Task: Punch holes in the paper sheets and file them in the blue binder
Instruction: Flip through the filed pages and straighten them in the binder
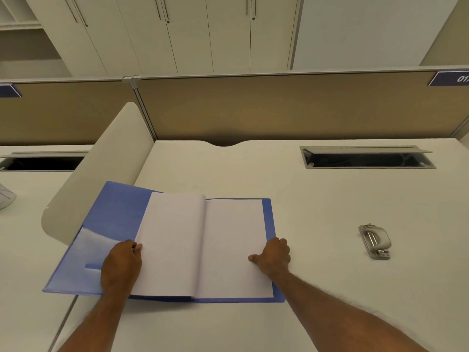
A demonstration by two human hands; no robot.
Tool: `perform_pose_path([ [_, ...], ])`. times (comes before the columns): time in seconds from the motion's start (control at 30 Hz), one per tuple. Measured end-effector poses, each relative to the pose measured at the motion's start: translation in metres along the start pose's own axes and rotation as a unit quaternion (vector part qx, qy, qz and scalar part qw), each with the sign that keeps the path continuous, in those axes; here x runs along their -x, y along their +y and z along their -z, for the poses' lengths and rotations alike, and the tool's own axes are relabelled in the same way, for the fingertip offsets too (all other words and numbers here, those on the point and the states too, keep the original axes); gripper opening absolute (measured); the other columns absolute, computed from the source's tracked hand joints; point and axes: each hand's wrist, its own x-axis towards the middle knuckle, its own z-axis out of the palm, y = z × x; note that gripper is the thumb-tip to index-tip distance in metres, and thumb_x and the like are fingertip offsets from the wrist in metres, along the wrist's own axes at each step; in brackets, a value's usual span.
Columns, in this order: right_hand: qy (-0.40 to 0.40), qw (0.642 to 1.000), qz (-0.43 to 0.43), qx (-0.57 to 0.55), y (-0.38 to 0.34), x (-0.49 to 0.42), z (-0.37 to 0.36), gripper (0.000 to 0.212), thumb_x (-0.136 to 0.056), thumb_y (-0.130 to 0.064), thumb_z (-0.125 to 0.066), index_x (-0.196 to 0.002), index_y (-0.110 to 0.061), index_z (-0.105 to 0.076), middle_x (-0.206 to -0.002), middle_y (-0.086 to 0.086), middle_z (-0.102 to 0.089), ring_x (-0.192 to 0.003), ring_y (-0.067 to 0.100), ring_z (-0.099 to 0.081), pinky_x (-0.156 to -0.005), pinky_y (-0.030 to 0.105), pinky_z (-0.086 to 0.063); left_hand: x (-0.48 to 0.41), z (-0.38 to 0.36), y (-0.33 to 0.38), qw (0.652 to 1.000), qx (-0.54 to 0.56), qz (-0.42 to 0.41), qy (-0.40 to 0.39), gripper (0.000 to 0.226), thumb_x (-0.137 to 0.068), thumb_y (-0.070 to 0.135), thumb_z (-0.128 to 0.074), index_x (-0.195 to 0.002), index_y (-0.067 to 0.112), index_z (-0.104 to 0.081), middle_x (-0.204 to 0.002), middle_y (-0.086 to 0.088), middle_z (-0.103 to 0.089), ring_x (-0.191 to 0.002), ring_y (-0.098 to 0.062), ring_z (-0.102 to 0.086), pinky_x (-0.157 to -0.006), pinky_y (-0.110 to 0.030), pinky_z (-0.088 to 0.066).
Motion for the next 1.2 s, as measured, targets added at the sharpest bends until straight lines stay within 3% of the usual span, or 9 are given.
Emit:
perform_pose_path([
  [0.3,-0.009,1.000,0.000,0.011,-0.004,0.002,-0.002,0.073,-0.068,-0.051,-0.079,-0.124,-0.014,-0.048,-0.125,0.006,-0.053,-0.116,0.024,-0.050,-0.094,0.036,-0.047,-0.002,-0.001,0.007,0.999,0.001,0.000,-0.034,0.020,-0.089,0.018,-0.060,-0.102,0.002,-0.061,-0.097,-0.017,-0.066,-0.085,-0.034,-0.063,-0.075,-0.043,-0.052],
  [0.43,-0.007,0.999,-0.006,-0.032,-0.003,0.002,-0.001,0.081,-0.067,-0.046,-0.082,-0.129,-0.015,-0.041,-0.129,0.005,-0.054,-0.120,0.024,-0.051,-0.097,0.038,-0.046,-0.005,-0.002,0.014,0.998,-0.022,-0.015,-0.052,0.022,-0.089,0.014,-0.059,-0.110,0.007,-0.059,-0.108,-0.017,-0.064,-0.090,-0.033,-0.065,-0.077,-0.043,-0.054],
  [0.6,-0.017,0.999,-0.021,-0.028,-0.003,0.001,0.000,0.076,-0.068,-0.045,-0.082,-0.128,-0.017,-0.045,-0.128,0.003,-0.055,-0.120,0.024,-0.052,-0.098,0.039,-0.042,-0.007,0.006,0.047,0.997,0.052,-0.041,-0.042,0.020,-0.086,0.010,-0.061,-0.106,0.011,-0.061,-0.102,-0.010,-0.063,-0.086,-0.028,-0.064,-0.073,-0.039,-0.051],
  [0.7,-0.033,0.999,-0.024,-0.017,-0.005,-0.001,-0.001,0.071,-0.069,-0.043,-0.081,-0.127,-0.019,-0.050,-0.127,0.003,-0.055,-0.120,0.024,-0.050,-0.097,0.040,-0.042,0.000,0.005,0.095,0.984,0.146,-0.095,-0.037,0.016,-0.085,0.013,-0.064,-0.100,0.013,-0.064,-0.091,-0.005,-0.062,-0.076,-0.020,-0.059,-0.067,-0.026,-0.042],
  [0.83,-0.050,0.998,-0.044,-0.016,-0.008,-0.002,-0.001,0.065,-0.071,-0.041,-0.079,-0.125,-0.018,-0.052,-0.127,0.004,-0.054,-0.119,0.026,-0.050,-0.098,0.041,-0.042,0.025,-0.017,0.154,0.962,0.191,-0.148,-0.130,0.018,-0.082,0.024,-0.069,-0.098,0.015,-0.066,-0.087,0.000,-0.063,-0.070,-0.012,-0.056,-0.067,-0.022,-0.045],
  [0.93,-0.026,0.997,-0.026,-0.074,-0.007,0.000,-0.002,0.055,-0.075,-0.050,-0.072,-0.116,-0.018,-0.054,-0.116,0.001,-0.058,-0.112,0.026,-0.055,-0.094,0.039,-0.042,0.044,-0.036,0.173,0.951,0.206,-0.118,-0.198,0.024,-0.081,0.034,-0.069,-0.097,0.016,-0.067,-0.087,0.002,-0.066,-0.075,-0.010,-0.059,-0.070,-0.020,-0.048],
  [1.0,-0.008,0.978,0.032,-0.206,-0.005,0.001,-0.002,0.039,-0.083,-0.052,-0.064,-0.101,-0.018,-0.059,-0.098,-0.002,-0.063,-0.097,0.024,-0.061,-0.083,0.032,-0.046,0.050,-0.043,0.176,0.945,0.223,-0.078,-0.228,0.028,-0.083,0.041,-0.066,-0.096,0.015,-0.067,-0.087,0.003,-0.067,-0.076,-0.010,-0.061,-0.070,-0.019,-0.047],
  [1.1,-0.026,0.898,0.131,-0.419,-0.006,0.011,0.008,0.024,-0.095,-0.033,-0.052,-0.082,-0.018,-0.066,-0.078,-0.005,-0.067,-0.076,0.015,-0.064,-0.067,0.023,-0.051,0.052,-0.045,0.181,0.933,0.263,-0.034,-0.245,0.046,-0.080,0.058,-0.058,-0.084,0.013,-0.066,-0.078,0.001,-0.068,-0.072,-0.015,-0.063,-0.069,-0.026,-0.050],
  [1.2,-0.050,0.862,0.212,-0.458,-0.014,0.014,0.012,0.029,-0.090,-0.031,-0.041,-0.088,-0.025,-0.070,-0.086,-0.004,-0.072,-0.075,0.015,-0.065,-0.070,0.023,-0.054,0.046,-0.038,0.181,0.918,0.306,-0.014,-0.253,0.059,-0.073,0.071,-0.053,-0.076,0.014,-0.067,-0.071,-0.003,-0.069,-0.069,-0.019,-0.066,-0.068,-0.030,-0.055],
])
